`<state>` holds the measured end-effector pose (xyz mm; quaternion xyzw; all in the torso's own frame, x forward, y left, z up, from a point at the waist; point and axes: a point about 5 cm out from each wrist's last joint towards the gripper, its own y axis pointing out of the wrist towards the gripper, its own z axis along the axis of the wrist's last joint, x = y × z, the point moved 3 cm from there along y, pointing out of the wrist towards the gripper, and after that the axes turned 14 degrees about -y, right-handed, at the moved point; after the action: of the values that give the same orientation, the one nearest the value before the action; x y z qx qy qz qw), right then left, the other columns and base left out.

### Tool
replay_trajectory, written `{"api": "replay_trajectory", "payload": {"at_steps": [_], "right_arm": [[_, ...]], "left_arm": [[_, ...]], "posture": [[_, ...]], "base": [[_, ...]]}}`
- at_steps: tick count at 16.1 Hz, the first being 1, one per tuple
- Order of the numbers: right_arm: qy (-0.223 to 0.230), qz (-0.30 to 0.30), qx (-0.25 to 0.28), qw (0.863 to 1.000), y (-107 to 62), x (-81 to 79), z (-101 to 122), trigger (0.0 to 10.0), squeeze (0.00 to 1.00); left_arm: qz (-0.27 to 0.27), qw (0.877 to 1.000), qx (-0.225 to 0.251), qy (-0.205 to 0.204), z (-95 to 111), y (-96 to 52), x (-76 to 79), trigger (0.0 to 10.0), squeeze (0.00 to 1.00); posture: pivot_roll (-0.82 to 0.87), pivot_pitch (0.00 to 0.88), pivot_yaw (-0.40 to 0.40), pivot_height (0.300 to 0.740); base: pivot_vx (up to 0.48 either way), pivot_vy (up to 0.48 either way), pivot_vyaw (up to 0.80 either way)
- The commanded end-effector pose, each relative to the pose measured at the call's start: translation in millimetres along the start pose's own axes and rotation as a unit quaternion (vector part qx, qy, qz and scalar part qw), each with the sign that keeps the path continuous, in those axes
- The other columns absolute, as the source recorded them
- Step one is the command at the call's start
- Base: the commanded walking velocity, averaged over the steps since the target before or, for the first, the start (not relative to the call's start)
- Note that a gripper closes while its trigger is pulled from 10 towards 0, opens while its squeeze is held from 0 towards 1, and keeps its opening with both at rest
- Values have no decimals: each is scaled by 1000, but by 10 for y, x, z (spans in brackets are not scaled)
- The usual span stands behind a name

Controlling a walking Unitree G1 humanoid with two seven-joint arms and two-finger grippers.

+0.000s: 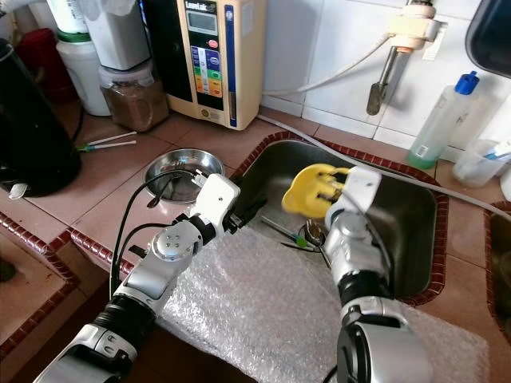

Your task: Kitchen organization

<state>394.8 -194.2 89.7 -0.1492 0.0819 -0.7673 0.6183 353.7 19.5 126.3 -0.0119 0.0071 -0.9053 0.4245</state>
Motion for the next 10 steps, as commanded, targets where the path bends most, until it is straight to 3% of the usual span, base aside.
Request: {"api": "replay_trajectory", "payload": {"at_steps": [1,3,7,8,9,10], "right_arm": [[-6,7,-14,1000,-6,-2,-102,0,0],[6,-8,-56,998,-24,80,-347,0,0],[6,-5,-77,997,-41,104,-481,0,0],[8,-1,-78,997,-40,91,-486,0,318],[7,1,-79,997,-42,73,-493,4941,1000],[7,3,-81,997,-44,54,-499,10000,1000]], "left_arm": [[-9,1000,3,7,54,13,18,10000,1000],[-9,1000,-2,6,44,17,24,10000,1000],[-14,1000,-8,8,25,21,46,10000,1000],[-15,1000,-11,8,17,21,49,10000,1000],[-15,1000,-12,8,15,21,52,10000,1000],[-15,1000,-12,8,14,21,54,10000,1000]], "posture": [[50,0,-8,740],[47,0,-5,740],[45,0,-2,740],[45,0,-2,740],[44,0,-2,740],[45,0,-2,740]], "base": [[0,0,0],[0,0,0],[0,0,0],[0,0,0],[0,0,0],[0,0,0]]}}
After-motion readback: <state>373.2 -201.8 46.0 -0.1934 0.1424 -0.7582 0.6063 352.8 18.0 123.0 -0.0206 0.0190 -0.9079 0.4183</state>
